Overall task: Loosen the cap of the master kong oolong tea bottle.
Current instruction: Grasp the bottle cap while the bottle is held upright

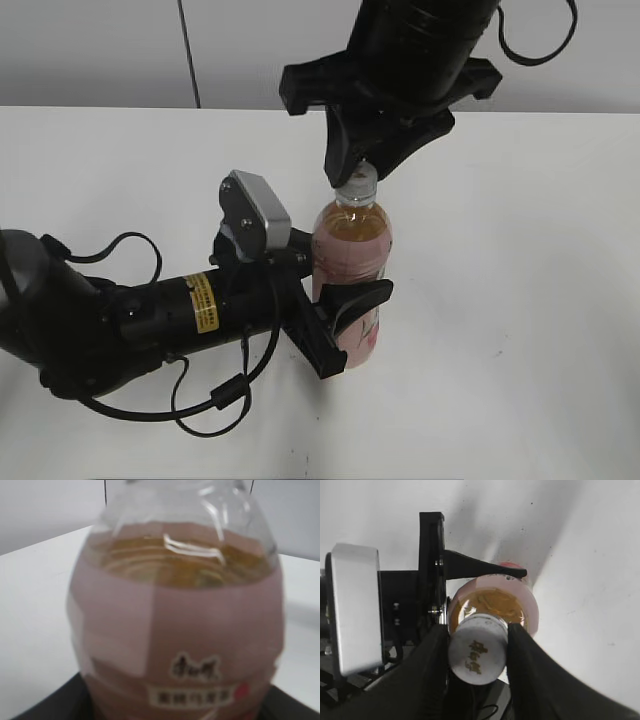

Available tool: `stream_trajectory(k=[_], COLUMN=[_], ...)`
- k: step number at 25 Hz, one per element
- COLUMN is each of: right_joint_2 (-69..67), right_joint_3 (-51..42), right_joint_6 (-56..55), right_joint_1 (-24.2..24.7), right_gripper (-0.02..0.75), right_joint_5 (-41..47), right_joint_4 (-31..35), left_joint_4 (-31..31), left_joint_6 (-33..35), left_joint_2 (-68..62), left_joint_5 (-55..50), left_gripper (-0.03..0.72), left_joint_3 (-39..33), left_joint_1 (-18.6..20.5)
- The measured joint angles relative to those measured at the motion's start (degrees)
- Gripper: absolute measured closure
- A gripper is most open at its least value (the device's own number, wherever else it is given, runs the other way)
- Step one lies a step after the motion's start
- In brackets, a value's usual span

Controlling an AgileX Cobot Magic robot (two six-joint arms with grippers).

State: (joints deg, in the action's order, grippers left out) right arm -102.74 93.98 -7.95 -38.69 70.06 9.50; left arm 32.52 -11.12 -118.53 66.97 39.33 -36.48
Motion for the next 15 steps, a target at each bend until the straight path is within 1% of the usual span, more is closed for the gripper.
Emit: stream_trajectory(k=[4,6,8,12,15], right_joint_2=[0.0,0.05,0.05,0.34,0.39], right_joint_3=[0.0,0.0,0.0,0.0,0.0], right_joint_6=[7.95,14.61,26.21,54.49,70.93], right_joint_1=[0.0,0.0,0.0,0.0,0.0], right_gripper=[0.467,0.467,0.467,0.468,0.468], right_joint_5=[0.0,-0.05,-0.05,-0.1,-0.1], right_joint_4=[0.11,0.18,0.18,0.4,0.21], left_joint_4=[0.0,0.0,0.0,0.0,0.0], left_joint_6=[0.0,0.0,0.0,0.0,0.0], left_joint_2=[0.0,0.0,0.0,0.0,0.0], left_joint_5=[0.0,0.0,0.0,0.0,0.0], left_gripper=[0.314,0.314,0.314,0.314,0.314], left_joint_3=[0.0,0.0,0.0,0.0,0.0], left_joint_1=[0.0,0.0,0.0,0.0,0.0])
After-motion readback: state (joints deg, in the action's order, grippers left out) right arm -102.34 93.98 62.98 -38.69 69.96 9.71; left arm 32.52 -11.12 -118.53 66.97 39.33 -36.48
